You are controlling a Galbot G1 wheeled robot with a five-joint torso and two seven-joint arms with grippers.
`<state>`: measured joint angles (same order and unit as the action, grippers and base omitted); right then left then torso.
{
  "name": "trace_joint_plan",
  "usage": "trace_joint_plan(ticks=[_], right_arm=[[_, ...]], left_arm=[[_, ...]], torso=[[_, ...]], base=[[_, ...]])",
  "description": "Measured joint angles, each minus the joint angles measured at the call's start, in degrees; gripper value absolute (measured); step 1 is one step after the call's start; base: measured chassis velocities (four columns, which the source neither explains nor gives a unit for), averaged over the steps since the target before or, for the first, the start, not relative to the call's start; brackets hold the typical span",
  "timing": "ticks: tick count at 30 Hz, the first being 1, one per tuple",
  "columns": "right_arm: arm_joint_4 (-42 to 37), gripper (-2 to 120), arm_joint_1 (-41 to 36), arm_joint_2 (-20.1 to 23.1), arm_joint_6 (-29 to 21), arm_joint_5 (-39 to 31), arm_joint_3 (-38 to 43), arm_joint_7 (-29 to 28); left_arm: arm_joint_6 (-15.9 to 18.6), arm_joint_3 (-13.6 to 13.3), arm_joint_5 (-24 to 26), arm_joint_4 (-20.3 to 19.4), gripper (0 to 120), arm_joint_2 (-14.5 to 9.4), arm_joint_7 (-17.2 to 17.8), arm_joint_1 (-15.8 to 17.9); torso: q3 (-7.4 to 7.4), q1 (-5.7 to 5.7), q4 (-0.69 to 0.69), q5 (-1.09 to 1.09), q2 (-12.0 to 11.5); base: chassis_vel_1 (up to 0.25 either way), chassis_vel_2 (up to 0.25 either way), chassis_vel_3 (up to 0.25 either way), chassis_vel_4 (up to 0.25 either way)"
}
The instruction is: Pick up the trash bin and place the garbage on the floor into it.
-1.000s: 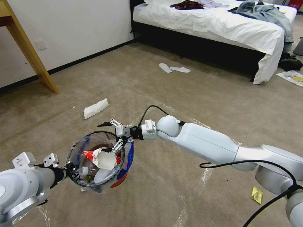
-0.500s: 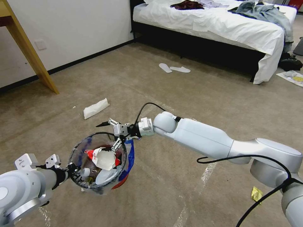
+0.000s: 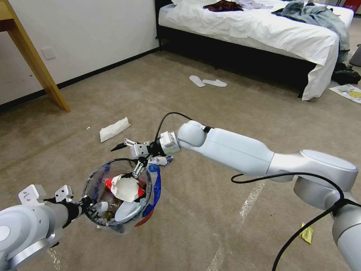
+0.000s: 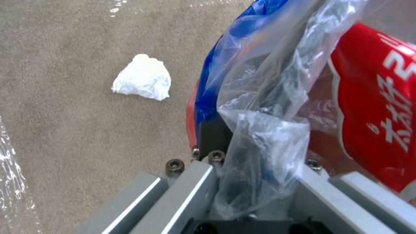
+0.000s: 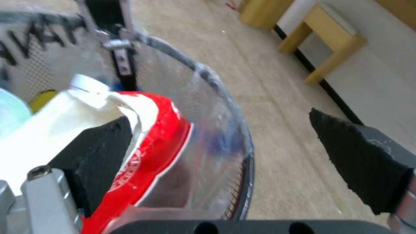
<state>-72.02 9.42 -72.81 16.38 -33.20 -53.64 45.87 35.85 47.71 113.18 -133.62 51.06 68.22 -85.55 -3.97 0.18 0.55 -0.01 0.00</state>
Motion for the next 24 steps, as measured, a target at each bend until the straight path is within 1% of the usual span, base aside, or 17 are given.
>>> trace_joint_plan(ticks=[8, 10, 11, 13, 18, 24], right_arm=[[0.1, 100, 1.6, -0.1, -0.1, -1.0, -1.5, 4.2], [-0.6, 100, 2.4, -0.1, -0.8, -3.2, -1.9, 7.0], [-0.6, 100, 2.4, -0.1, -0.8, -3.2, -1.9, 7.0], [-1.4, 100, 3.4, 0.0, -1.9, -4.5, -2.4, 9.3], [-2.2, 100, 4.3, 0.4, -2.3, -5.9, -3.8, 10.8], [-2.2, 100, 5.1, 0.4, -2.2, -5.9, -4.5, 12.1]], left_arm=[[0.0, 0.0, -0.2, -0.1, 0, 0.2, 0.0, 0.0], [0.0, -0.2, -0.5, -0.1, 0, 0.5, -0.1, 0.0], [0.0, -0.2, -0.5, -0.1, 0, 0.5, -0.1, 0.0], [0.0, -0.3, -0.7, 0.0, 0, 0.6, -0.1, 0.0], [0.0, -0.2, -0.8, 0.0, 0, 0.6, -0.1, 0.0], [0.1, -0.2, -1.2, 0.0, 0, 1.1, -0.2, -0.2]], torso=[[0.00, 0.00, 0.01, 0.00, 0.0], [0.00, 0.00, 0.00, 0.00, 0.0], [0.00, 0.00, 0.00, 0.00, 0.0], [0.00, 0.00, 0.00, 0.00, 0.0], [0.00, 0.00, 0.01, 0.00, 0.0], [0.00, 0.00, 0.01, 0.00, 0.0]], base=[[0.000, 0.000, 0.000, 0.000], [0.000, 0.000, 0.000, 0.000], [0.000, 0.000, 0.000, 0.000], [0.000, 0.000, 0.000, 0.000], [0.000, 0.000, 0.000, 0.000], [0.000, 0.000, 0.000, 0.000]])
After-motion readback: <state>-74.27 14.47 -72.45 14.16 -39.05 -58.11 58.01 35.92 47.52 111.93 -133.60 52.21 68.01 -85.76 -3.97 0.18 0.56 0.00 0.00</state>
